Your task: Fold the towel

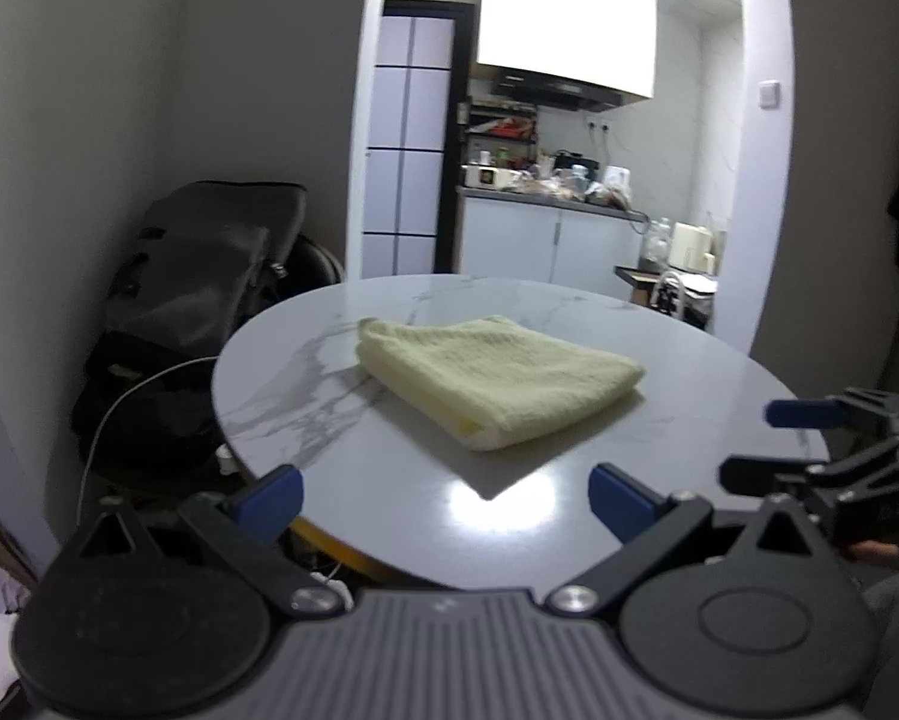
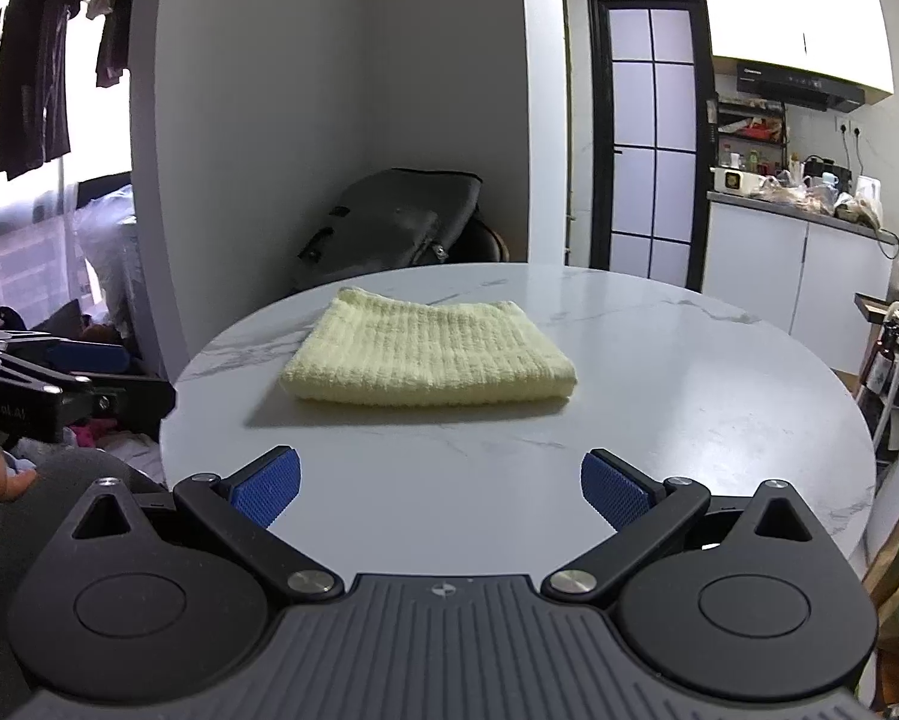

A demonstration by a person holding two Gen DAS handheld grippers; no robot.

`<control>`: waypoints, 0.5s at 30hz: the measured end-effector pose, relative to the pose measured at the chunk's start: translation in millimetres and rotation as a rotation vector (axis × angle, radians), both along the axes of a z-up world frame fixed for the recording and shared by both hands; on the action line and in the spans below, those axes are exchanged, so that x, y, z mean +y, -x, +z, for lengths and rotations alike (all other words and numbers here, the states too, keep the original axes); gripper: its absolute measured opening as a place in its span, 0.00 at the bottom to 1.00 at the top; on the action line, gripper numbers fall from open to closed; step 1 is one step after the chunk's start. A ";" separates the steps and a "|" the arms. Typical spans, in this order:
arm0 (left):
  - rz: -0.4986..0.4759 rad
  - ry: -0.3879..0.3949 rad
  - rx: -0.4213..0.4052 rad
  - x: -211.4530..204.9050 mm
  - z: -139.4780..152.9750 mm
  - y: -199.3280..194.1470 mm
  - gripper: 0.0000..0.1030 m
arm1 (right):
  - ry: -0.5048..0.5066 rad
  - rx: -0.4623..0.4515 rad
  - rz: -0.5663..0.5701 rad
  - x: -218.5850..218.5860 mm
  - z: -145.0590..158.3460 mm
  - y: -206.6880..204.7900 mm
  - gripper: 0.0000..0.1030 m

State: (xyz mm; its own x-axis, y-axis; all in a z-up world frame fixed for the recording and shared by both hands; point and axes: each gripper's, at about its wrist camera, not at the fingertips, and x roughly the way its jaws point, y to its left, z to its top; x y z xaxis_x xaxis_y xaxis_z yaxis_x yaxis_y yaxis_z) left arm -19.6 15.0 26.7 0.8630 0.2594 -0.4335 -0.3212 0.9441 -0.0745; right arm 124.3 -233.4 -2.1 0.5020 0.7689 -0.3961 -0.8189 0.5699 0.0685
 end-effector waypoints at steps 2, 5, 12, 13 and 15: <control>0.011 0.008 0.000 2.2 -0.8 0.7 1.00 | 0.000 -0.005 -0.003 -1.5 0.5 0.0 0.99; 0.012 0.005 0.005 2.6 -2.1 0.7 1.00 | -0.004 -0.005 -0.004 -1.6 0.9 -1.5 0.99; -0.012 -0.017 0.027 -2.4 -3.6 -1.6 1.00 | -0.011 -0.005 -0.005 -0.6 1.6 -5.5 0.99; -0.014 -0.015 0.028 -2.2 -3.9 -1.5 1.00 | -0.018 -0.003 0.001 -1.4 2.7 -5.9 0.99; -0.015 -0.011 0.028 -1.9 -4.3 -1.6 1.00 | -0.024 0.001 0.009 -1.9 4.6 -6.5 0.99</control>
State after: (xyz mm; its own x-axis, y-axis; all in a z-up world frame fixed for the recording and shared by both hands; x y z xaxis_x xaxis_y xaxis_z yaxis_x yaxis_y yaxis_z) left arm -18.0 13.1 22.4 0.8546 0.2508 -0.4548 -0.3084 0.9496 -0.0557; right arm 130.7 -235.3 2.5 0.4945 0.7828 -0.3778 -0.8238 0.5607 0.0835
